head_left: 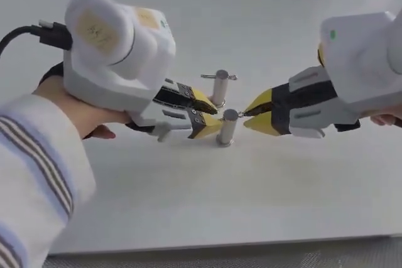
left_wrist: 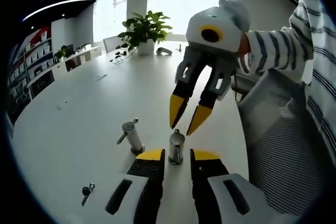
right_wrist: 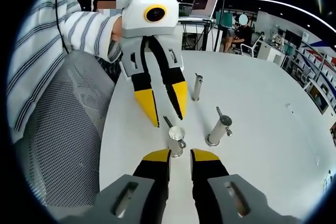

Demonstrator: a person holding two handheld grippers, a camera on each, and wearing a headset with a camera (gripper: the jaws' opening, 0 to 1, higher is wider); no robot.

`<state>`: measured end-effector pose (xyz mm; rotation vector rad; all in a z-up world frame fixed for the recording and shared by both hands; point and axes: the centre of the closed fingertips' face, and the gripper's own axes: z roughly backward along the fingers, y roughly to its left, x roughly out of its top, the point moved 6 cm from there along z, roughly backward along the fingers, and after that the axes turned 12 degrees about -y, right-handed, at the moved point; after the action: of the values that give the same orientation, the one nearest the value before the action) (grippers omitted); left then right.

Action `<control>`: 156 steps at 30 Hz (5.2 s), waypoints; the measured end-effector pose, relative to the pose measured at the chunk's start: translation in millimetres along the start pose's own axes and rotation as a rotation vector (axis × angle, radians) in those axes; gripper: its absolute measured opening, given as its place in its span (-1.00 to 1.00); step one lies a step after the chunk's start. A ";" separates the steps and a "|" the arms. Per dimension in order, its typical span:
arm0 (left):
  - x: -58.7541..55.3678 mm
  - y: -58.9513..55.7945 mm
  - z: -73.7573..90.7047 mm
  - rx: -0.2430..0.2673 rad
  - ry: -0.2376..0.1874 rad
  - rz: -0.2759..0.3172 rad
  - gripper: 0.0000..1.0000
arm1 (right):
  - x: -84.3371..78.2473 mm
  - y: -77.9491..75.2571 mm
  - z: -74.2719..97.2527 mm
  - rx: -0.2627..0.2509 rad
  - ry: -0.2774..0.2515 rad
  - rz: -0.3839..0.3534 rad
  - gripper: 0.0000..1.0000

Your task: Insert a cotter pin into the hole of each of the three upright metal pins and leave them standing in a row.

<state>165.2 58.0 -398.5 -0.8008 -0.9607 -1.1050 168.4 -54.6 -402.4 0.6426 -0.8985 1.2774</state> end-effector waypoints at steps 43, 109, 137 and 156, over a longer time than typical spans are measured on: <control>-19.1 -33.3 32.8 0.019 -0.153 0.147 0.98 | -19.4 10.3 -42.3 -0.055 -0.129 -0.236 -0.77; -26.4 -33.0 40.9 0.088 -0.104 0.200 0.97 | -65.6 -65.9 29.4 -0.407 -0.150 -0.375 -0.83; -3.9 -25.2 54.6 0.162 -0.204 0.240 0.97 | -40.7 -54.1 56.2 -0.453 -0.229 -0.321 0.09; -18.4 -16.3 84.7 0.333 -0.205 0.345 0.97 | -20.2 -7.4 82.8 -0.565 -0.294 -0.462 0.71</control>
<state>127.7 136.1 -382.0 -0.7773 -1.0938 -0.5542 157.7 -135.2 -375.9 0.5449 -1.2056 0.4844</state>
